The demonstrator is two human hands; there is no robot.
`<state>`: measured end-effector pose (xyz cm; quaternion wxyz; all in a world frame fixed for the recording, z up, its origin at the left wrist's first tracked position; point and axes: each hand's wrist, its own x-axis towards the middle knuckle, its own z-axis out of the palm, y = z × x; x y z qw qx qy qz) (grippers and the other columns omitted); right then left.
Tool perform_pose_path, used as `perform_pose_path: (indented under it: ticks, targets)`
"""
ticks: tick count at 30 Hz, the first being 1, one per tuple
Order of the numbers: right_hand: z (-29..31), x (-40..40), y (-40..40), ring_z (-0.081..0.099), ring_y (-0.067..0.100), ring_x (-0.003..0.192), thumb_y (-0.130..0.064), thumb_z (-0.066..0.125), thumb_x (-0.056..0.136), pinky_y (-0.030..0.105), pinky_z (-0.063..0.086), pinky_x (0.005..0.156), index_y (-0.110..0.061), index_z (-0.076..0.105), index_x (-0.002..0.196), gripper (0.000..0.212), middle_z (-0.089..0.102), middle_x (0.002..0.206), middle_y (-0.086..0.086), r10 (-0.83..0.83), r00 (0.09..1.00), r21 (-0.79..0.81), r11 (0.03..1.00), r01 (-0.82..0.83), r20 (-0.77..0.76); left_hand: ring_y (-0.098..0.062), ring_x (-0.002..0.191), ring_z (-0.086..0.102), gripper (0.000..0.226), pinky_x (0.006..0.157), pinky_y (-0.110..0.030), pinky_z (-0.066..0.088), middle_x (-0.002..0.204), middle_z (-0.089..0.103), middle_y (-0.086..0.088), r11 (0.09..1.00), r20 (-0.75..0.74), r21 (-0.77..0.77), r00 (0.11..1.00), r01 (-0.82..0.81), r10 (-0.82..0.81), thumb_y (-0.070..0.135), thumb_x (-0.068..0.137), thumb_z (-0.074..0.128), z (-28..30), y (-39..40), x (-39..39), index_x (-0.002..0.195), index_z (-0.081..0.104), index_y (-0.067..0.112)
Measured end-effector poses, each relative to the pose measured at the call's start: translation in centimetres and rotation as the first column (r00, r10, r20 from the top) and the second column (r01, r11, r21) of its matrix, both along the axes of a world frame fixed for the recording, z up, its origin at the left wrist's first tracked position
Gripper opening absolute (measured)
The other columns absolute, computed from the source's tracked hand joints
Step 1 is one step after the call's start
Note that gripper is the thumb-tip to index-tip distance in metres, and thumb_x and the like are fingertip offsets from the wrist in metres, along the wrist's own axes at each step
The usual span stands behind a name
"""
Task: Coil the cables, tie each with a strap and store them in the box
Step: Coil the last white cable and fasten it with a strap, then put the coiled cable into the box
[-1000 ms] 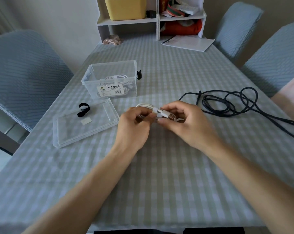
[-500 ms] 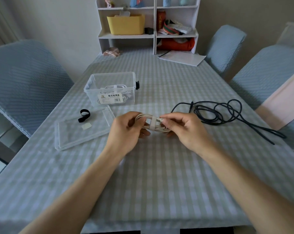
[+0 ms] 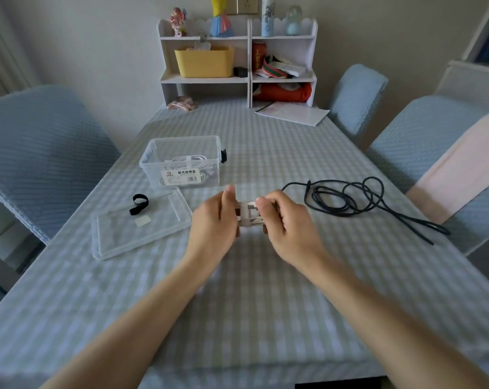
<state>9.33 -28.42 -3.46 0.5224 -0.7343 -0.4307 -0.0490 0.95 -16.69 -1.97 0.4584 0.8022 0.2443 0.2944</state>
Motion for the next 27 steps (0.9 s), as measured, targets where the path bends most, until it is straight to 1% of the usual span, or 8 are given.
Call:
perform_pose_path:
  ticks: [4,6,11,13,16,20,23,27]
  targets:
    - [0.8,-0.5,0.5,0.048,0.007,0.045,-0.032,0.042,0.105,0.026,0.039,0.051,-0.012,0.048,0.061,0.05,0.049,0.045,-0.01,-0.003,0.972,0.009,1.0,0.005,-0.236,-0.021,0.042,0.041,0.052,0.046,-0.036,0.032,0.046,0.045,0.001,0.895,0.135,0.43,0.989,-0.116,0.063,0.05,0.102,0.035,-1.0,0.7,0.3,0.062,0.038,0.017]
    - [1.3,-0.3,0.9,0.044,0.004,0.039,-0.029,0.041,0.106,0.017,0.033,0.049,-0.016,0.039,0.051,0.057,0.044,0.038,-0.014,-0.034,0.946,-0.022,0.999,0.029,-0.321,-0.024,0.039,0.034,0.044,0.042,-0.033,0.027,0.045,0.041,0.004,0.855,0.2,0.505,0.98,-0.119,0.019,0.045,0.101,0.034,-1.1,0.6,0.2,0.066,0.037,0.019]
    - [1.4,0.1,1.5,0.037,0.012,0.037,-0.04,0.041,0.102,0.023,0.028,0.044,-0.011,0.045,0.062,0.05,0.041,0.042,-0.004,-0.094,0.825,-0.195,0.981,-0.02,-0.557,-0.024,0.035,0.032,0.048,0.036,-0.029,0.027,0.045,0.036,0.003,0.768,0.257,0.636,0.958,-0.071,-0.124,0.042,0.105,0.033,-2.0,2.0,0.0,0.067,0.043,0.014]
    - [1.2,-0.1,1.4,0.036,0.013,0.038,-0.043,0.042,0.102,0.023,0.028,0.042,-0.005,0.045,0.065,0.054,0.042,0.047,0.002,-0.093,0.84,-0.196,0.98,-0.016,-0.534,-0.019,0.037,0.034,0.043,0.04,-0.03,0.032,0.045,0.039,0.004,0.839,0.205,0.543,0.975,-0.044,-0.082,0.041,0.103,0.038,-2.3,1.8,0.0,0.066,0.039,0.018]
    - [0.6,0.0,1.1,0.035,0.013,0.045,-0.047,0.048,0.1,0.023,0.028,0.045,-0.004,0.041,0.059,0.06,0.037,0.048,0.002,-0.07,0.972,-0.118,0.992,0.044,-0.226,-0.02,0.045,0.057,0.041,0.05,-0.03,0.044,0.05,0.059,-0.004,0.993,0.017,0.119,1.0,0.003,-0.005,0.046,0.101,0.047,-1.5,1.1,0.1,0.072,0.054,0.017]
    - [-0.1,0.7,0.9,0.046,0.019,0.048,-0.053,0.05,0.097,0.026,0.032,0.045,-0.007,0.056,0.067,0.056,0.044,0.046,-0.002,-0.018,0.997,-0.132,0.991,0.028,0.075,-0.014,0.049,0.064,0.043,0.053,-0.028,0.042,0.059,0.068,0.003,0.984,-0.119,-0.175,0.992,0.012,-0.034,0.05,0.099,0.048,-0.3,0.9,-0.3,0.087,0.069,0.014]
    - [0.1,0.4,0.9,0.047,0.014,0.047,-0.048,0.047,0.098,0.02,0.033,0.047,-0.012,0.054,0.064,0.05,0.046,0.048,-0.005,-0.016,1.0,-0.097,0.995,0.015,-0.013,-0.018,0.045,0.055,0.042,0.048,-0.025,0.038,0.059,0.068,-0.004,0.967,-0.065,-0.251,0.995,0.052,-0.07,0.048,0.1,0.049,-0.1,0.8,-1.1,0.089,0.066,0.011]
    - [1.9,0.5,0.8,0.053,0.01,0.05,-0.045,0.043,0.103,0.026,0.043,0.052,-0.014,0.061,0.081,0.042,0.061,0.059,-0.004,0.01,0.918,-0.079,0.996,-0.045,-0.397,-0.02,0.051,0.054,0.021,0.052,-0.027,0.046,0.079,0.074,-0.012,0.905,0.146,-0.388,0.981,0.175,-0.128,0.029,0.1,0.056,0.7,2.0,-2.6,0.102,0.068,0.012]
